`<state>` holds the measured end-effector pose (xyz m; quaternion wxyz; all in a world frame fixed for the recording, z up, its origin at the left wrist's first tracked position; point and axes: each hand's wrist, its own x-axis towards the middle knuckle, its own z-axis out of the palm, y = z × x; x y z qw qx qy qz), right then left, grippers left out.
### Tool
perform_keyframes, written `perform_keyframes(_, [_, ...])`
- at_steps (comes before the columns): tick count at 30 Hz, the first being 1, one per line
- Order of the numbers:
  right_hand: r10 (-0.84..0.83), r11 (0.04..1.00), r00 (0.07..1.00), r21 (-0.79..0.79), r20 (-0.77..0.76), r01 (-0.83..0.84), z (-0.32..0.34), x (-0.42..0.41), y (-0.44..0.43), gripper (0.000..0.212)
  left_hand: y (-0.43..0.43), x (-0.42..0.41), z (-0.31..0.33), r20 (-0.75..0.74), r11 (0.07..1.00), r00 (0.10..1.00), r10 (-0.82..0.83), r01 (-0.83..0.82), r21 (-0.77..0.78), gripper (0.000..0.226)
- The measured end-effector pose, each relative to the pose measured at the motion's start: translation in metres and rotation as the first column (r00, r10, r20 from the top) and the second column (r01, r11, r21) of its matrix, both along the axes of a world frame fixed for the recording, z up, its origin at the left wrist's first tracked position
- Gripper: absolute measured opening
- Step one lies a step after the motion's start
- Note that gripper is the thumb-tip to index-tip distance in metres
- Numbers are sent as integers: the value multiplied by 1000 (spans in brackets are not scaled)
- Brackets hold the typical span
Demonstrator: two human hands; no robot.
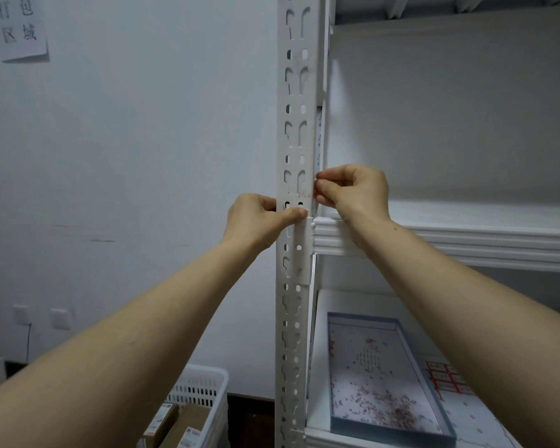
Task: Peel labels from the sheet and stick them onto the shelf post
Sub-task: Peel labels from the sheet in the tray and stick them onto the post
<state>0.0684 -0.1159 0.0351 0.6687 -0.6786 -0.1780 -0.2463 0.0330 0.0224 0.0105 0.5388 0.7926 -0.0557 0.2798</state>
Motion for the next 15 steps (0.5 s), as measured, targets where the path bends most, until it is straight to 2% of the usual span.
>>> perform_keyframes(5, [5, 1000, 1000, 7, -2, -5, 1, -2, -1, 19, -3, 0, 0, -14, 999, 1000, -14, 14, -37, 20])
perform_keyframes(9, [30, 999, 1000, 14, -4, -30, 2, -5, -2, 15, 1, -4, -4, -21, 988, 994, -108, 105, -115, 5])
perform_keyframes(15, [44, 999, 999, 26, 3, -44, 1, -5, -2, 12, -5, -4, -5, -6, 984, 996, -90, 88, -154, 10])
